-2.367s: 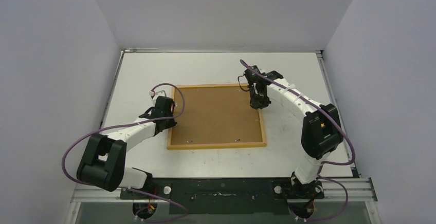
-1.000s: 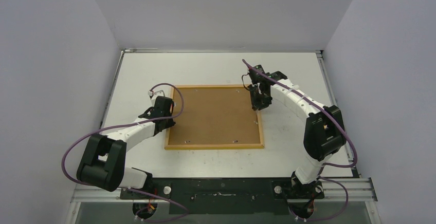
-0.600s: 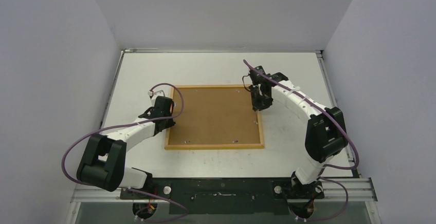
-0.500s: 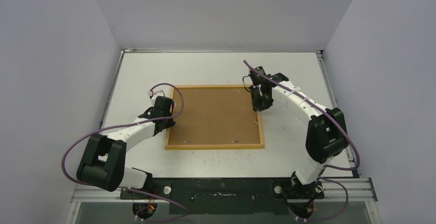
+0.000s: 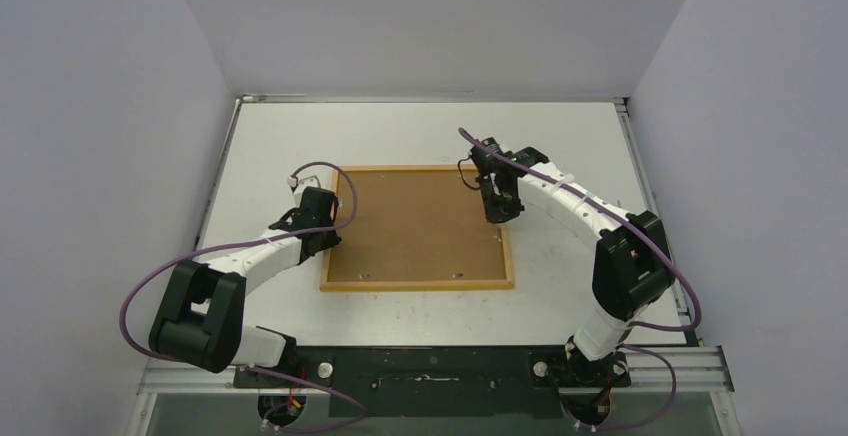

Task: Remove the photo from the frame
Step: Release the photo frame item from the photo frame.

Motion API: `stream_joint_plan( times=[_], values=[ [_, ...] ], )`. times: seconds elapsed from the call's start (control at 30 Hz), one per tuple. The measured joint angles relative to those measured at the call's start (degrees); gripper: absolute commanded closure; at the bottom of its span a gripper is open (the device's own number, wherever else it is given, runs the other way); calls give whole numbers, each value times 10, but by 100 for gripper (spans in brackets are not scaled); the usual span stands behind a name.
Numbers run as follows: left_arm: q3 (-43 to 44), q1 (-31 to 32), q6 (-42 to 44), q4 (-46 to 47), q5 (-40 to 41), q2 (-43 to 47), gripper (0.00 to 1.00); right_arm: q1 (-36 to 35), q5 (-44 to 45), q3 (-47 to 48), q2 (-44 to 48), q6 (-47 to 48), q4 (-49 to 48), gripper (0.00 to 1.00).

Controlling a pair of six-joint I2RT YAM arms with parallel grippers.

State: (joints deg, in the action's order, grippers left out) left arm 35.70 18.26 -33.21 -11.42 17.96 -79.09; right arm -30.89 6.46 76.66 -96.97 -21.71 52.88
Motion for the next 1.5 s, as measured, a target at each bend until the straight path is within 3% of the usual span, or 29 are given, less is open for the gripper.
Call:
stream_joint_plan(
  times=[0.57,0.97,1.5],
  values=[
    [0,0,0,0,0,0,100,-21,-8,-1,2,1,43,95],
    [0,0,0,0,0,0,100,43,-97,-19,20,3,24,95],
    [-1,-2,2,1,-6,0,100,15,-35,36,20,-20,53,95]
  ],
)
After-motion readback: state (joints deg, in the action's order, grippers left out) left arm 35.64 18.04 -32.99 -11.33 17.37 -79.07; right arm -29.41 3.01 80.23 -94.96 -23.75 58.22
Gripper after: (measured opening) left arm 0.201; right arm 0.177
